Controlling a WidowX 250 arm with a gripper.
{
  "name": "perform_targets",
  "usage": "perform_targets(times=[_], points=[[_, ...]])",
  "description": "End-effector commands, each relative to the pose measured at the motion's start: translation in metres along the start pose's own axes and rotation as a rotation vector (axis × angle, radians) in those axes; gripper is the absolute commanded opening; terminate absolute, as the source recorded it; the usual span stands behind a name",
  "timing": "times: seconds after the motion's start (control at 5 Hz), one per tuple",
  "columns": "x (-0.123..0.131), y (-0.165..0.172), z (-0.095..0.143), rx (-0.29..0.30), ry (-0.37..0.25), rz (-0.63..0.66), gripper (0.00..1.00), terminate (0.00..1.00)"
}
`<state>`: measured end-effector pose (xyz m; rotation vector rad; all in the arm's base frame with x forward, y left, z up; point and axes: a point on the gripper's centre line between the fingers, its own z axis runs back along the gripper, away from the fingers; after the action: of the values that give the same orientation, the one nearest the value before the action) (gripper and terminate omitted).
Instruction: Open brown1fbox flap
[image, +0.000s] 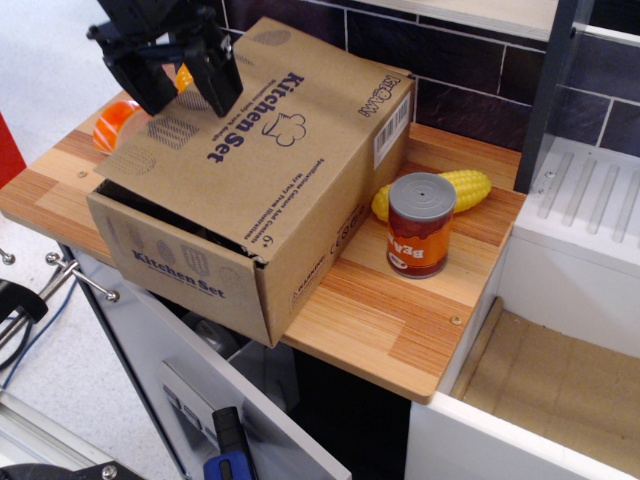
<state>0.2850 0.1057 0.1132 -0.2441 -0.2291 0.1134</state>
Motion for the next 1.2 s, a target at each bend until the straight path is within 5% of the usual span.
perform_targets(times=[0.0,0.2,1.0], points=[[0.014,-0.023,0.03,0.053,-0.049,-0.02,1.0,0.0],[0.012,-0.039,0.036,0.07,-0.043,0.019,1.0,0.0],[0.029,-0.158,0.061,0.499,-0.049,-0.056,1.0,0.0]])
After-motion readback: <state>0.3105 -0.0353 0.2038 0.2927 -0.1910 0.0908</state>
